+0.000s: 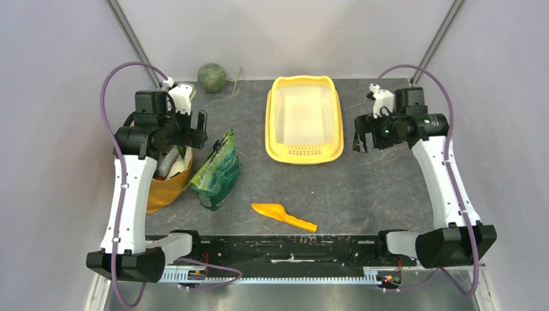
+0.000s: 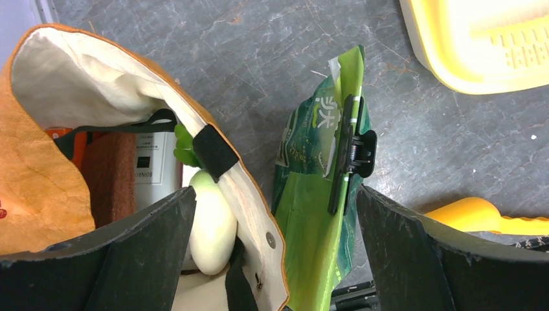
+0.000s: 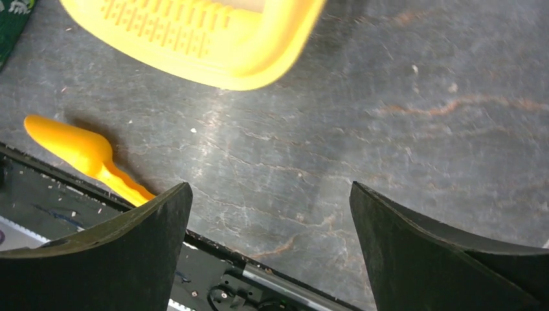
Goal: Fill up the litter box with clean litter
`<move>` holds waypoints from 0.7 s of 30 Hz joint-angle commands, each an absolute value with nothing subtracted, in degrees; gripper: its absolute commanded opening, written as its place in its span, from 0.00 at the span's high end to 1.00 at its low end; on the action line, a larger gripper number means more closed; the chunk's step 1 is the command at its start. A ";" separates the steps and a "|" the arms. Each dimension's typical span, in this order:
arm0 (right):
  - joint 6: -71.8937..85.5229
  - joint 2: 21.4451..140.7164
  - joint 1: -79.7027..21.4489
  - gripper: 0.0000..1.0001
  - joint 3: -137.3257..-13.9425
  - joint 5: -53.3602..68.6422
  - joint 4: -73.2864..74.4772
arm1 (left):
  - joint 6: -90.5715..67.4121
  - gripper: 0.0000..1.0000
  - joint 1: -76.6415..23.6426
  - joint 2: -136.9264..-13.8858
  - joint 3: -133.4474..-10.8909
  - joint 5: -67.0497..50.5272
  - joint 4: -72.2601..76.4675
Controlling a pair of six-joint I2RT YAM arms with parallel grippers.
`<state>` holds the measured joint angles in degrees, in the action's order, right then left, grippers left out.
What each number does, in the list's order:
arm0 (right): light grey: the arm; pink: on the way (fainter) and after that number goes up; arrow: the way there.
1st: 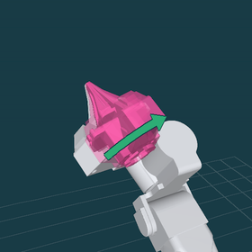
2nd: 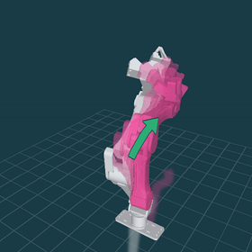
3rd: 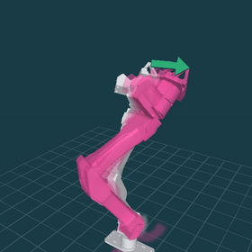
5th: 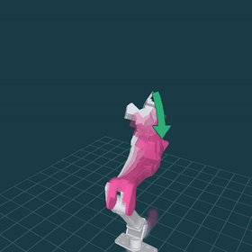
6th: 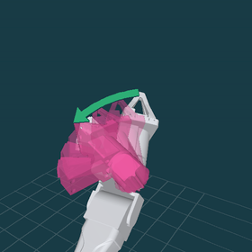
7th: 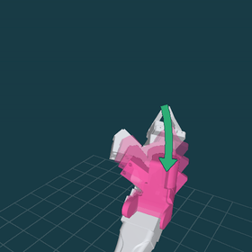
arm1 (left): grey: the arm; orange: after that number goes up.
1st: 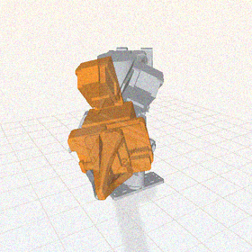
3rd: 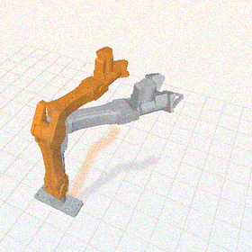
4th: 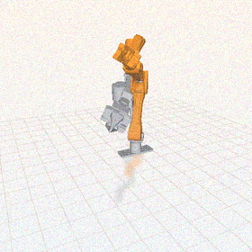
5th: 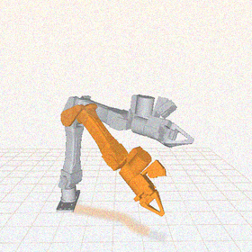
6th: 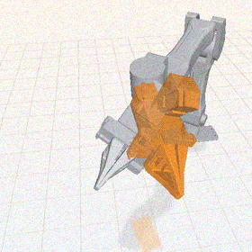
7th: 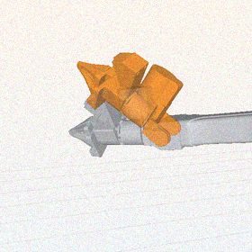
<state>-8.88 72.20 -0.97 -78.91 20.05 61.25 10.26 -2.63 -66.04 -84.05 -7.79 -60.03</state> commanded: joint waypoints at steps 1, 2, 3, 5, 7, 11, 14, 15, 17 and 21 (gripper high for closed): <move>-11.38 78.16 -8.38 0.01 -86.62 17.67 57.78 | 8.89 0.00 -2.59 -67.59 -88.46 -10.27 -61.69; -12.12 81.33 -11.15 0.01 -90.52 16.24 57.77 | 9.17 0.00 -2.57 -68.41 -90.27 -11.90 -62.80; -12.83 84.21 -13.61 0.01 -94.05 15.22 57.81 | 9.17 0.00 -2.59 -69.00 -91.90 -12.92 -64.05; -14.11 91.02 -18.58 0.01 -102.14 13.29 58.34 | 8.66 0.00 -2.61 -69.52 -93.64 -14.39 -65.08; -14.75 98.87 -23.39 0.01 -111.83 11.89 59.20 | 8.17 0.00 -2.55 -68.97 -93.87 -15.42 -64.84; -17.30 111.75 -31.63 0.01 -127.23 7.62 59.99 | 6.48 0.00 -2.56 -67.12 -92.99 -16.87 -63.49; -19.70 121.12 -36.35 0.01 -136.52 3.76 59.21 | 6.13 0.00 -2.56 -66.64 -93.32 -17.45 -63.46; -20.12 123.54 -37.26 0.01 -138.84 3.08 58.58 | 5.81 0.00 -2.55 -66.64 -93.41 -17.26 -63.38; -20.56 129.10 -39.08 0.01 -143.68 0.98 56.81 | 5.13 0.00 -2.58 -66.79 -93.51 -16.96 -63.28; -22.10 137.33 -41.21 0.01 -148.67 -2.39 53.53 | 4.54 0.00 -2.56 -66.67 -92.86 -16.89 -63.30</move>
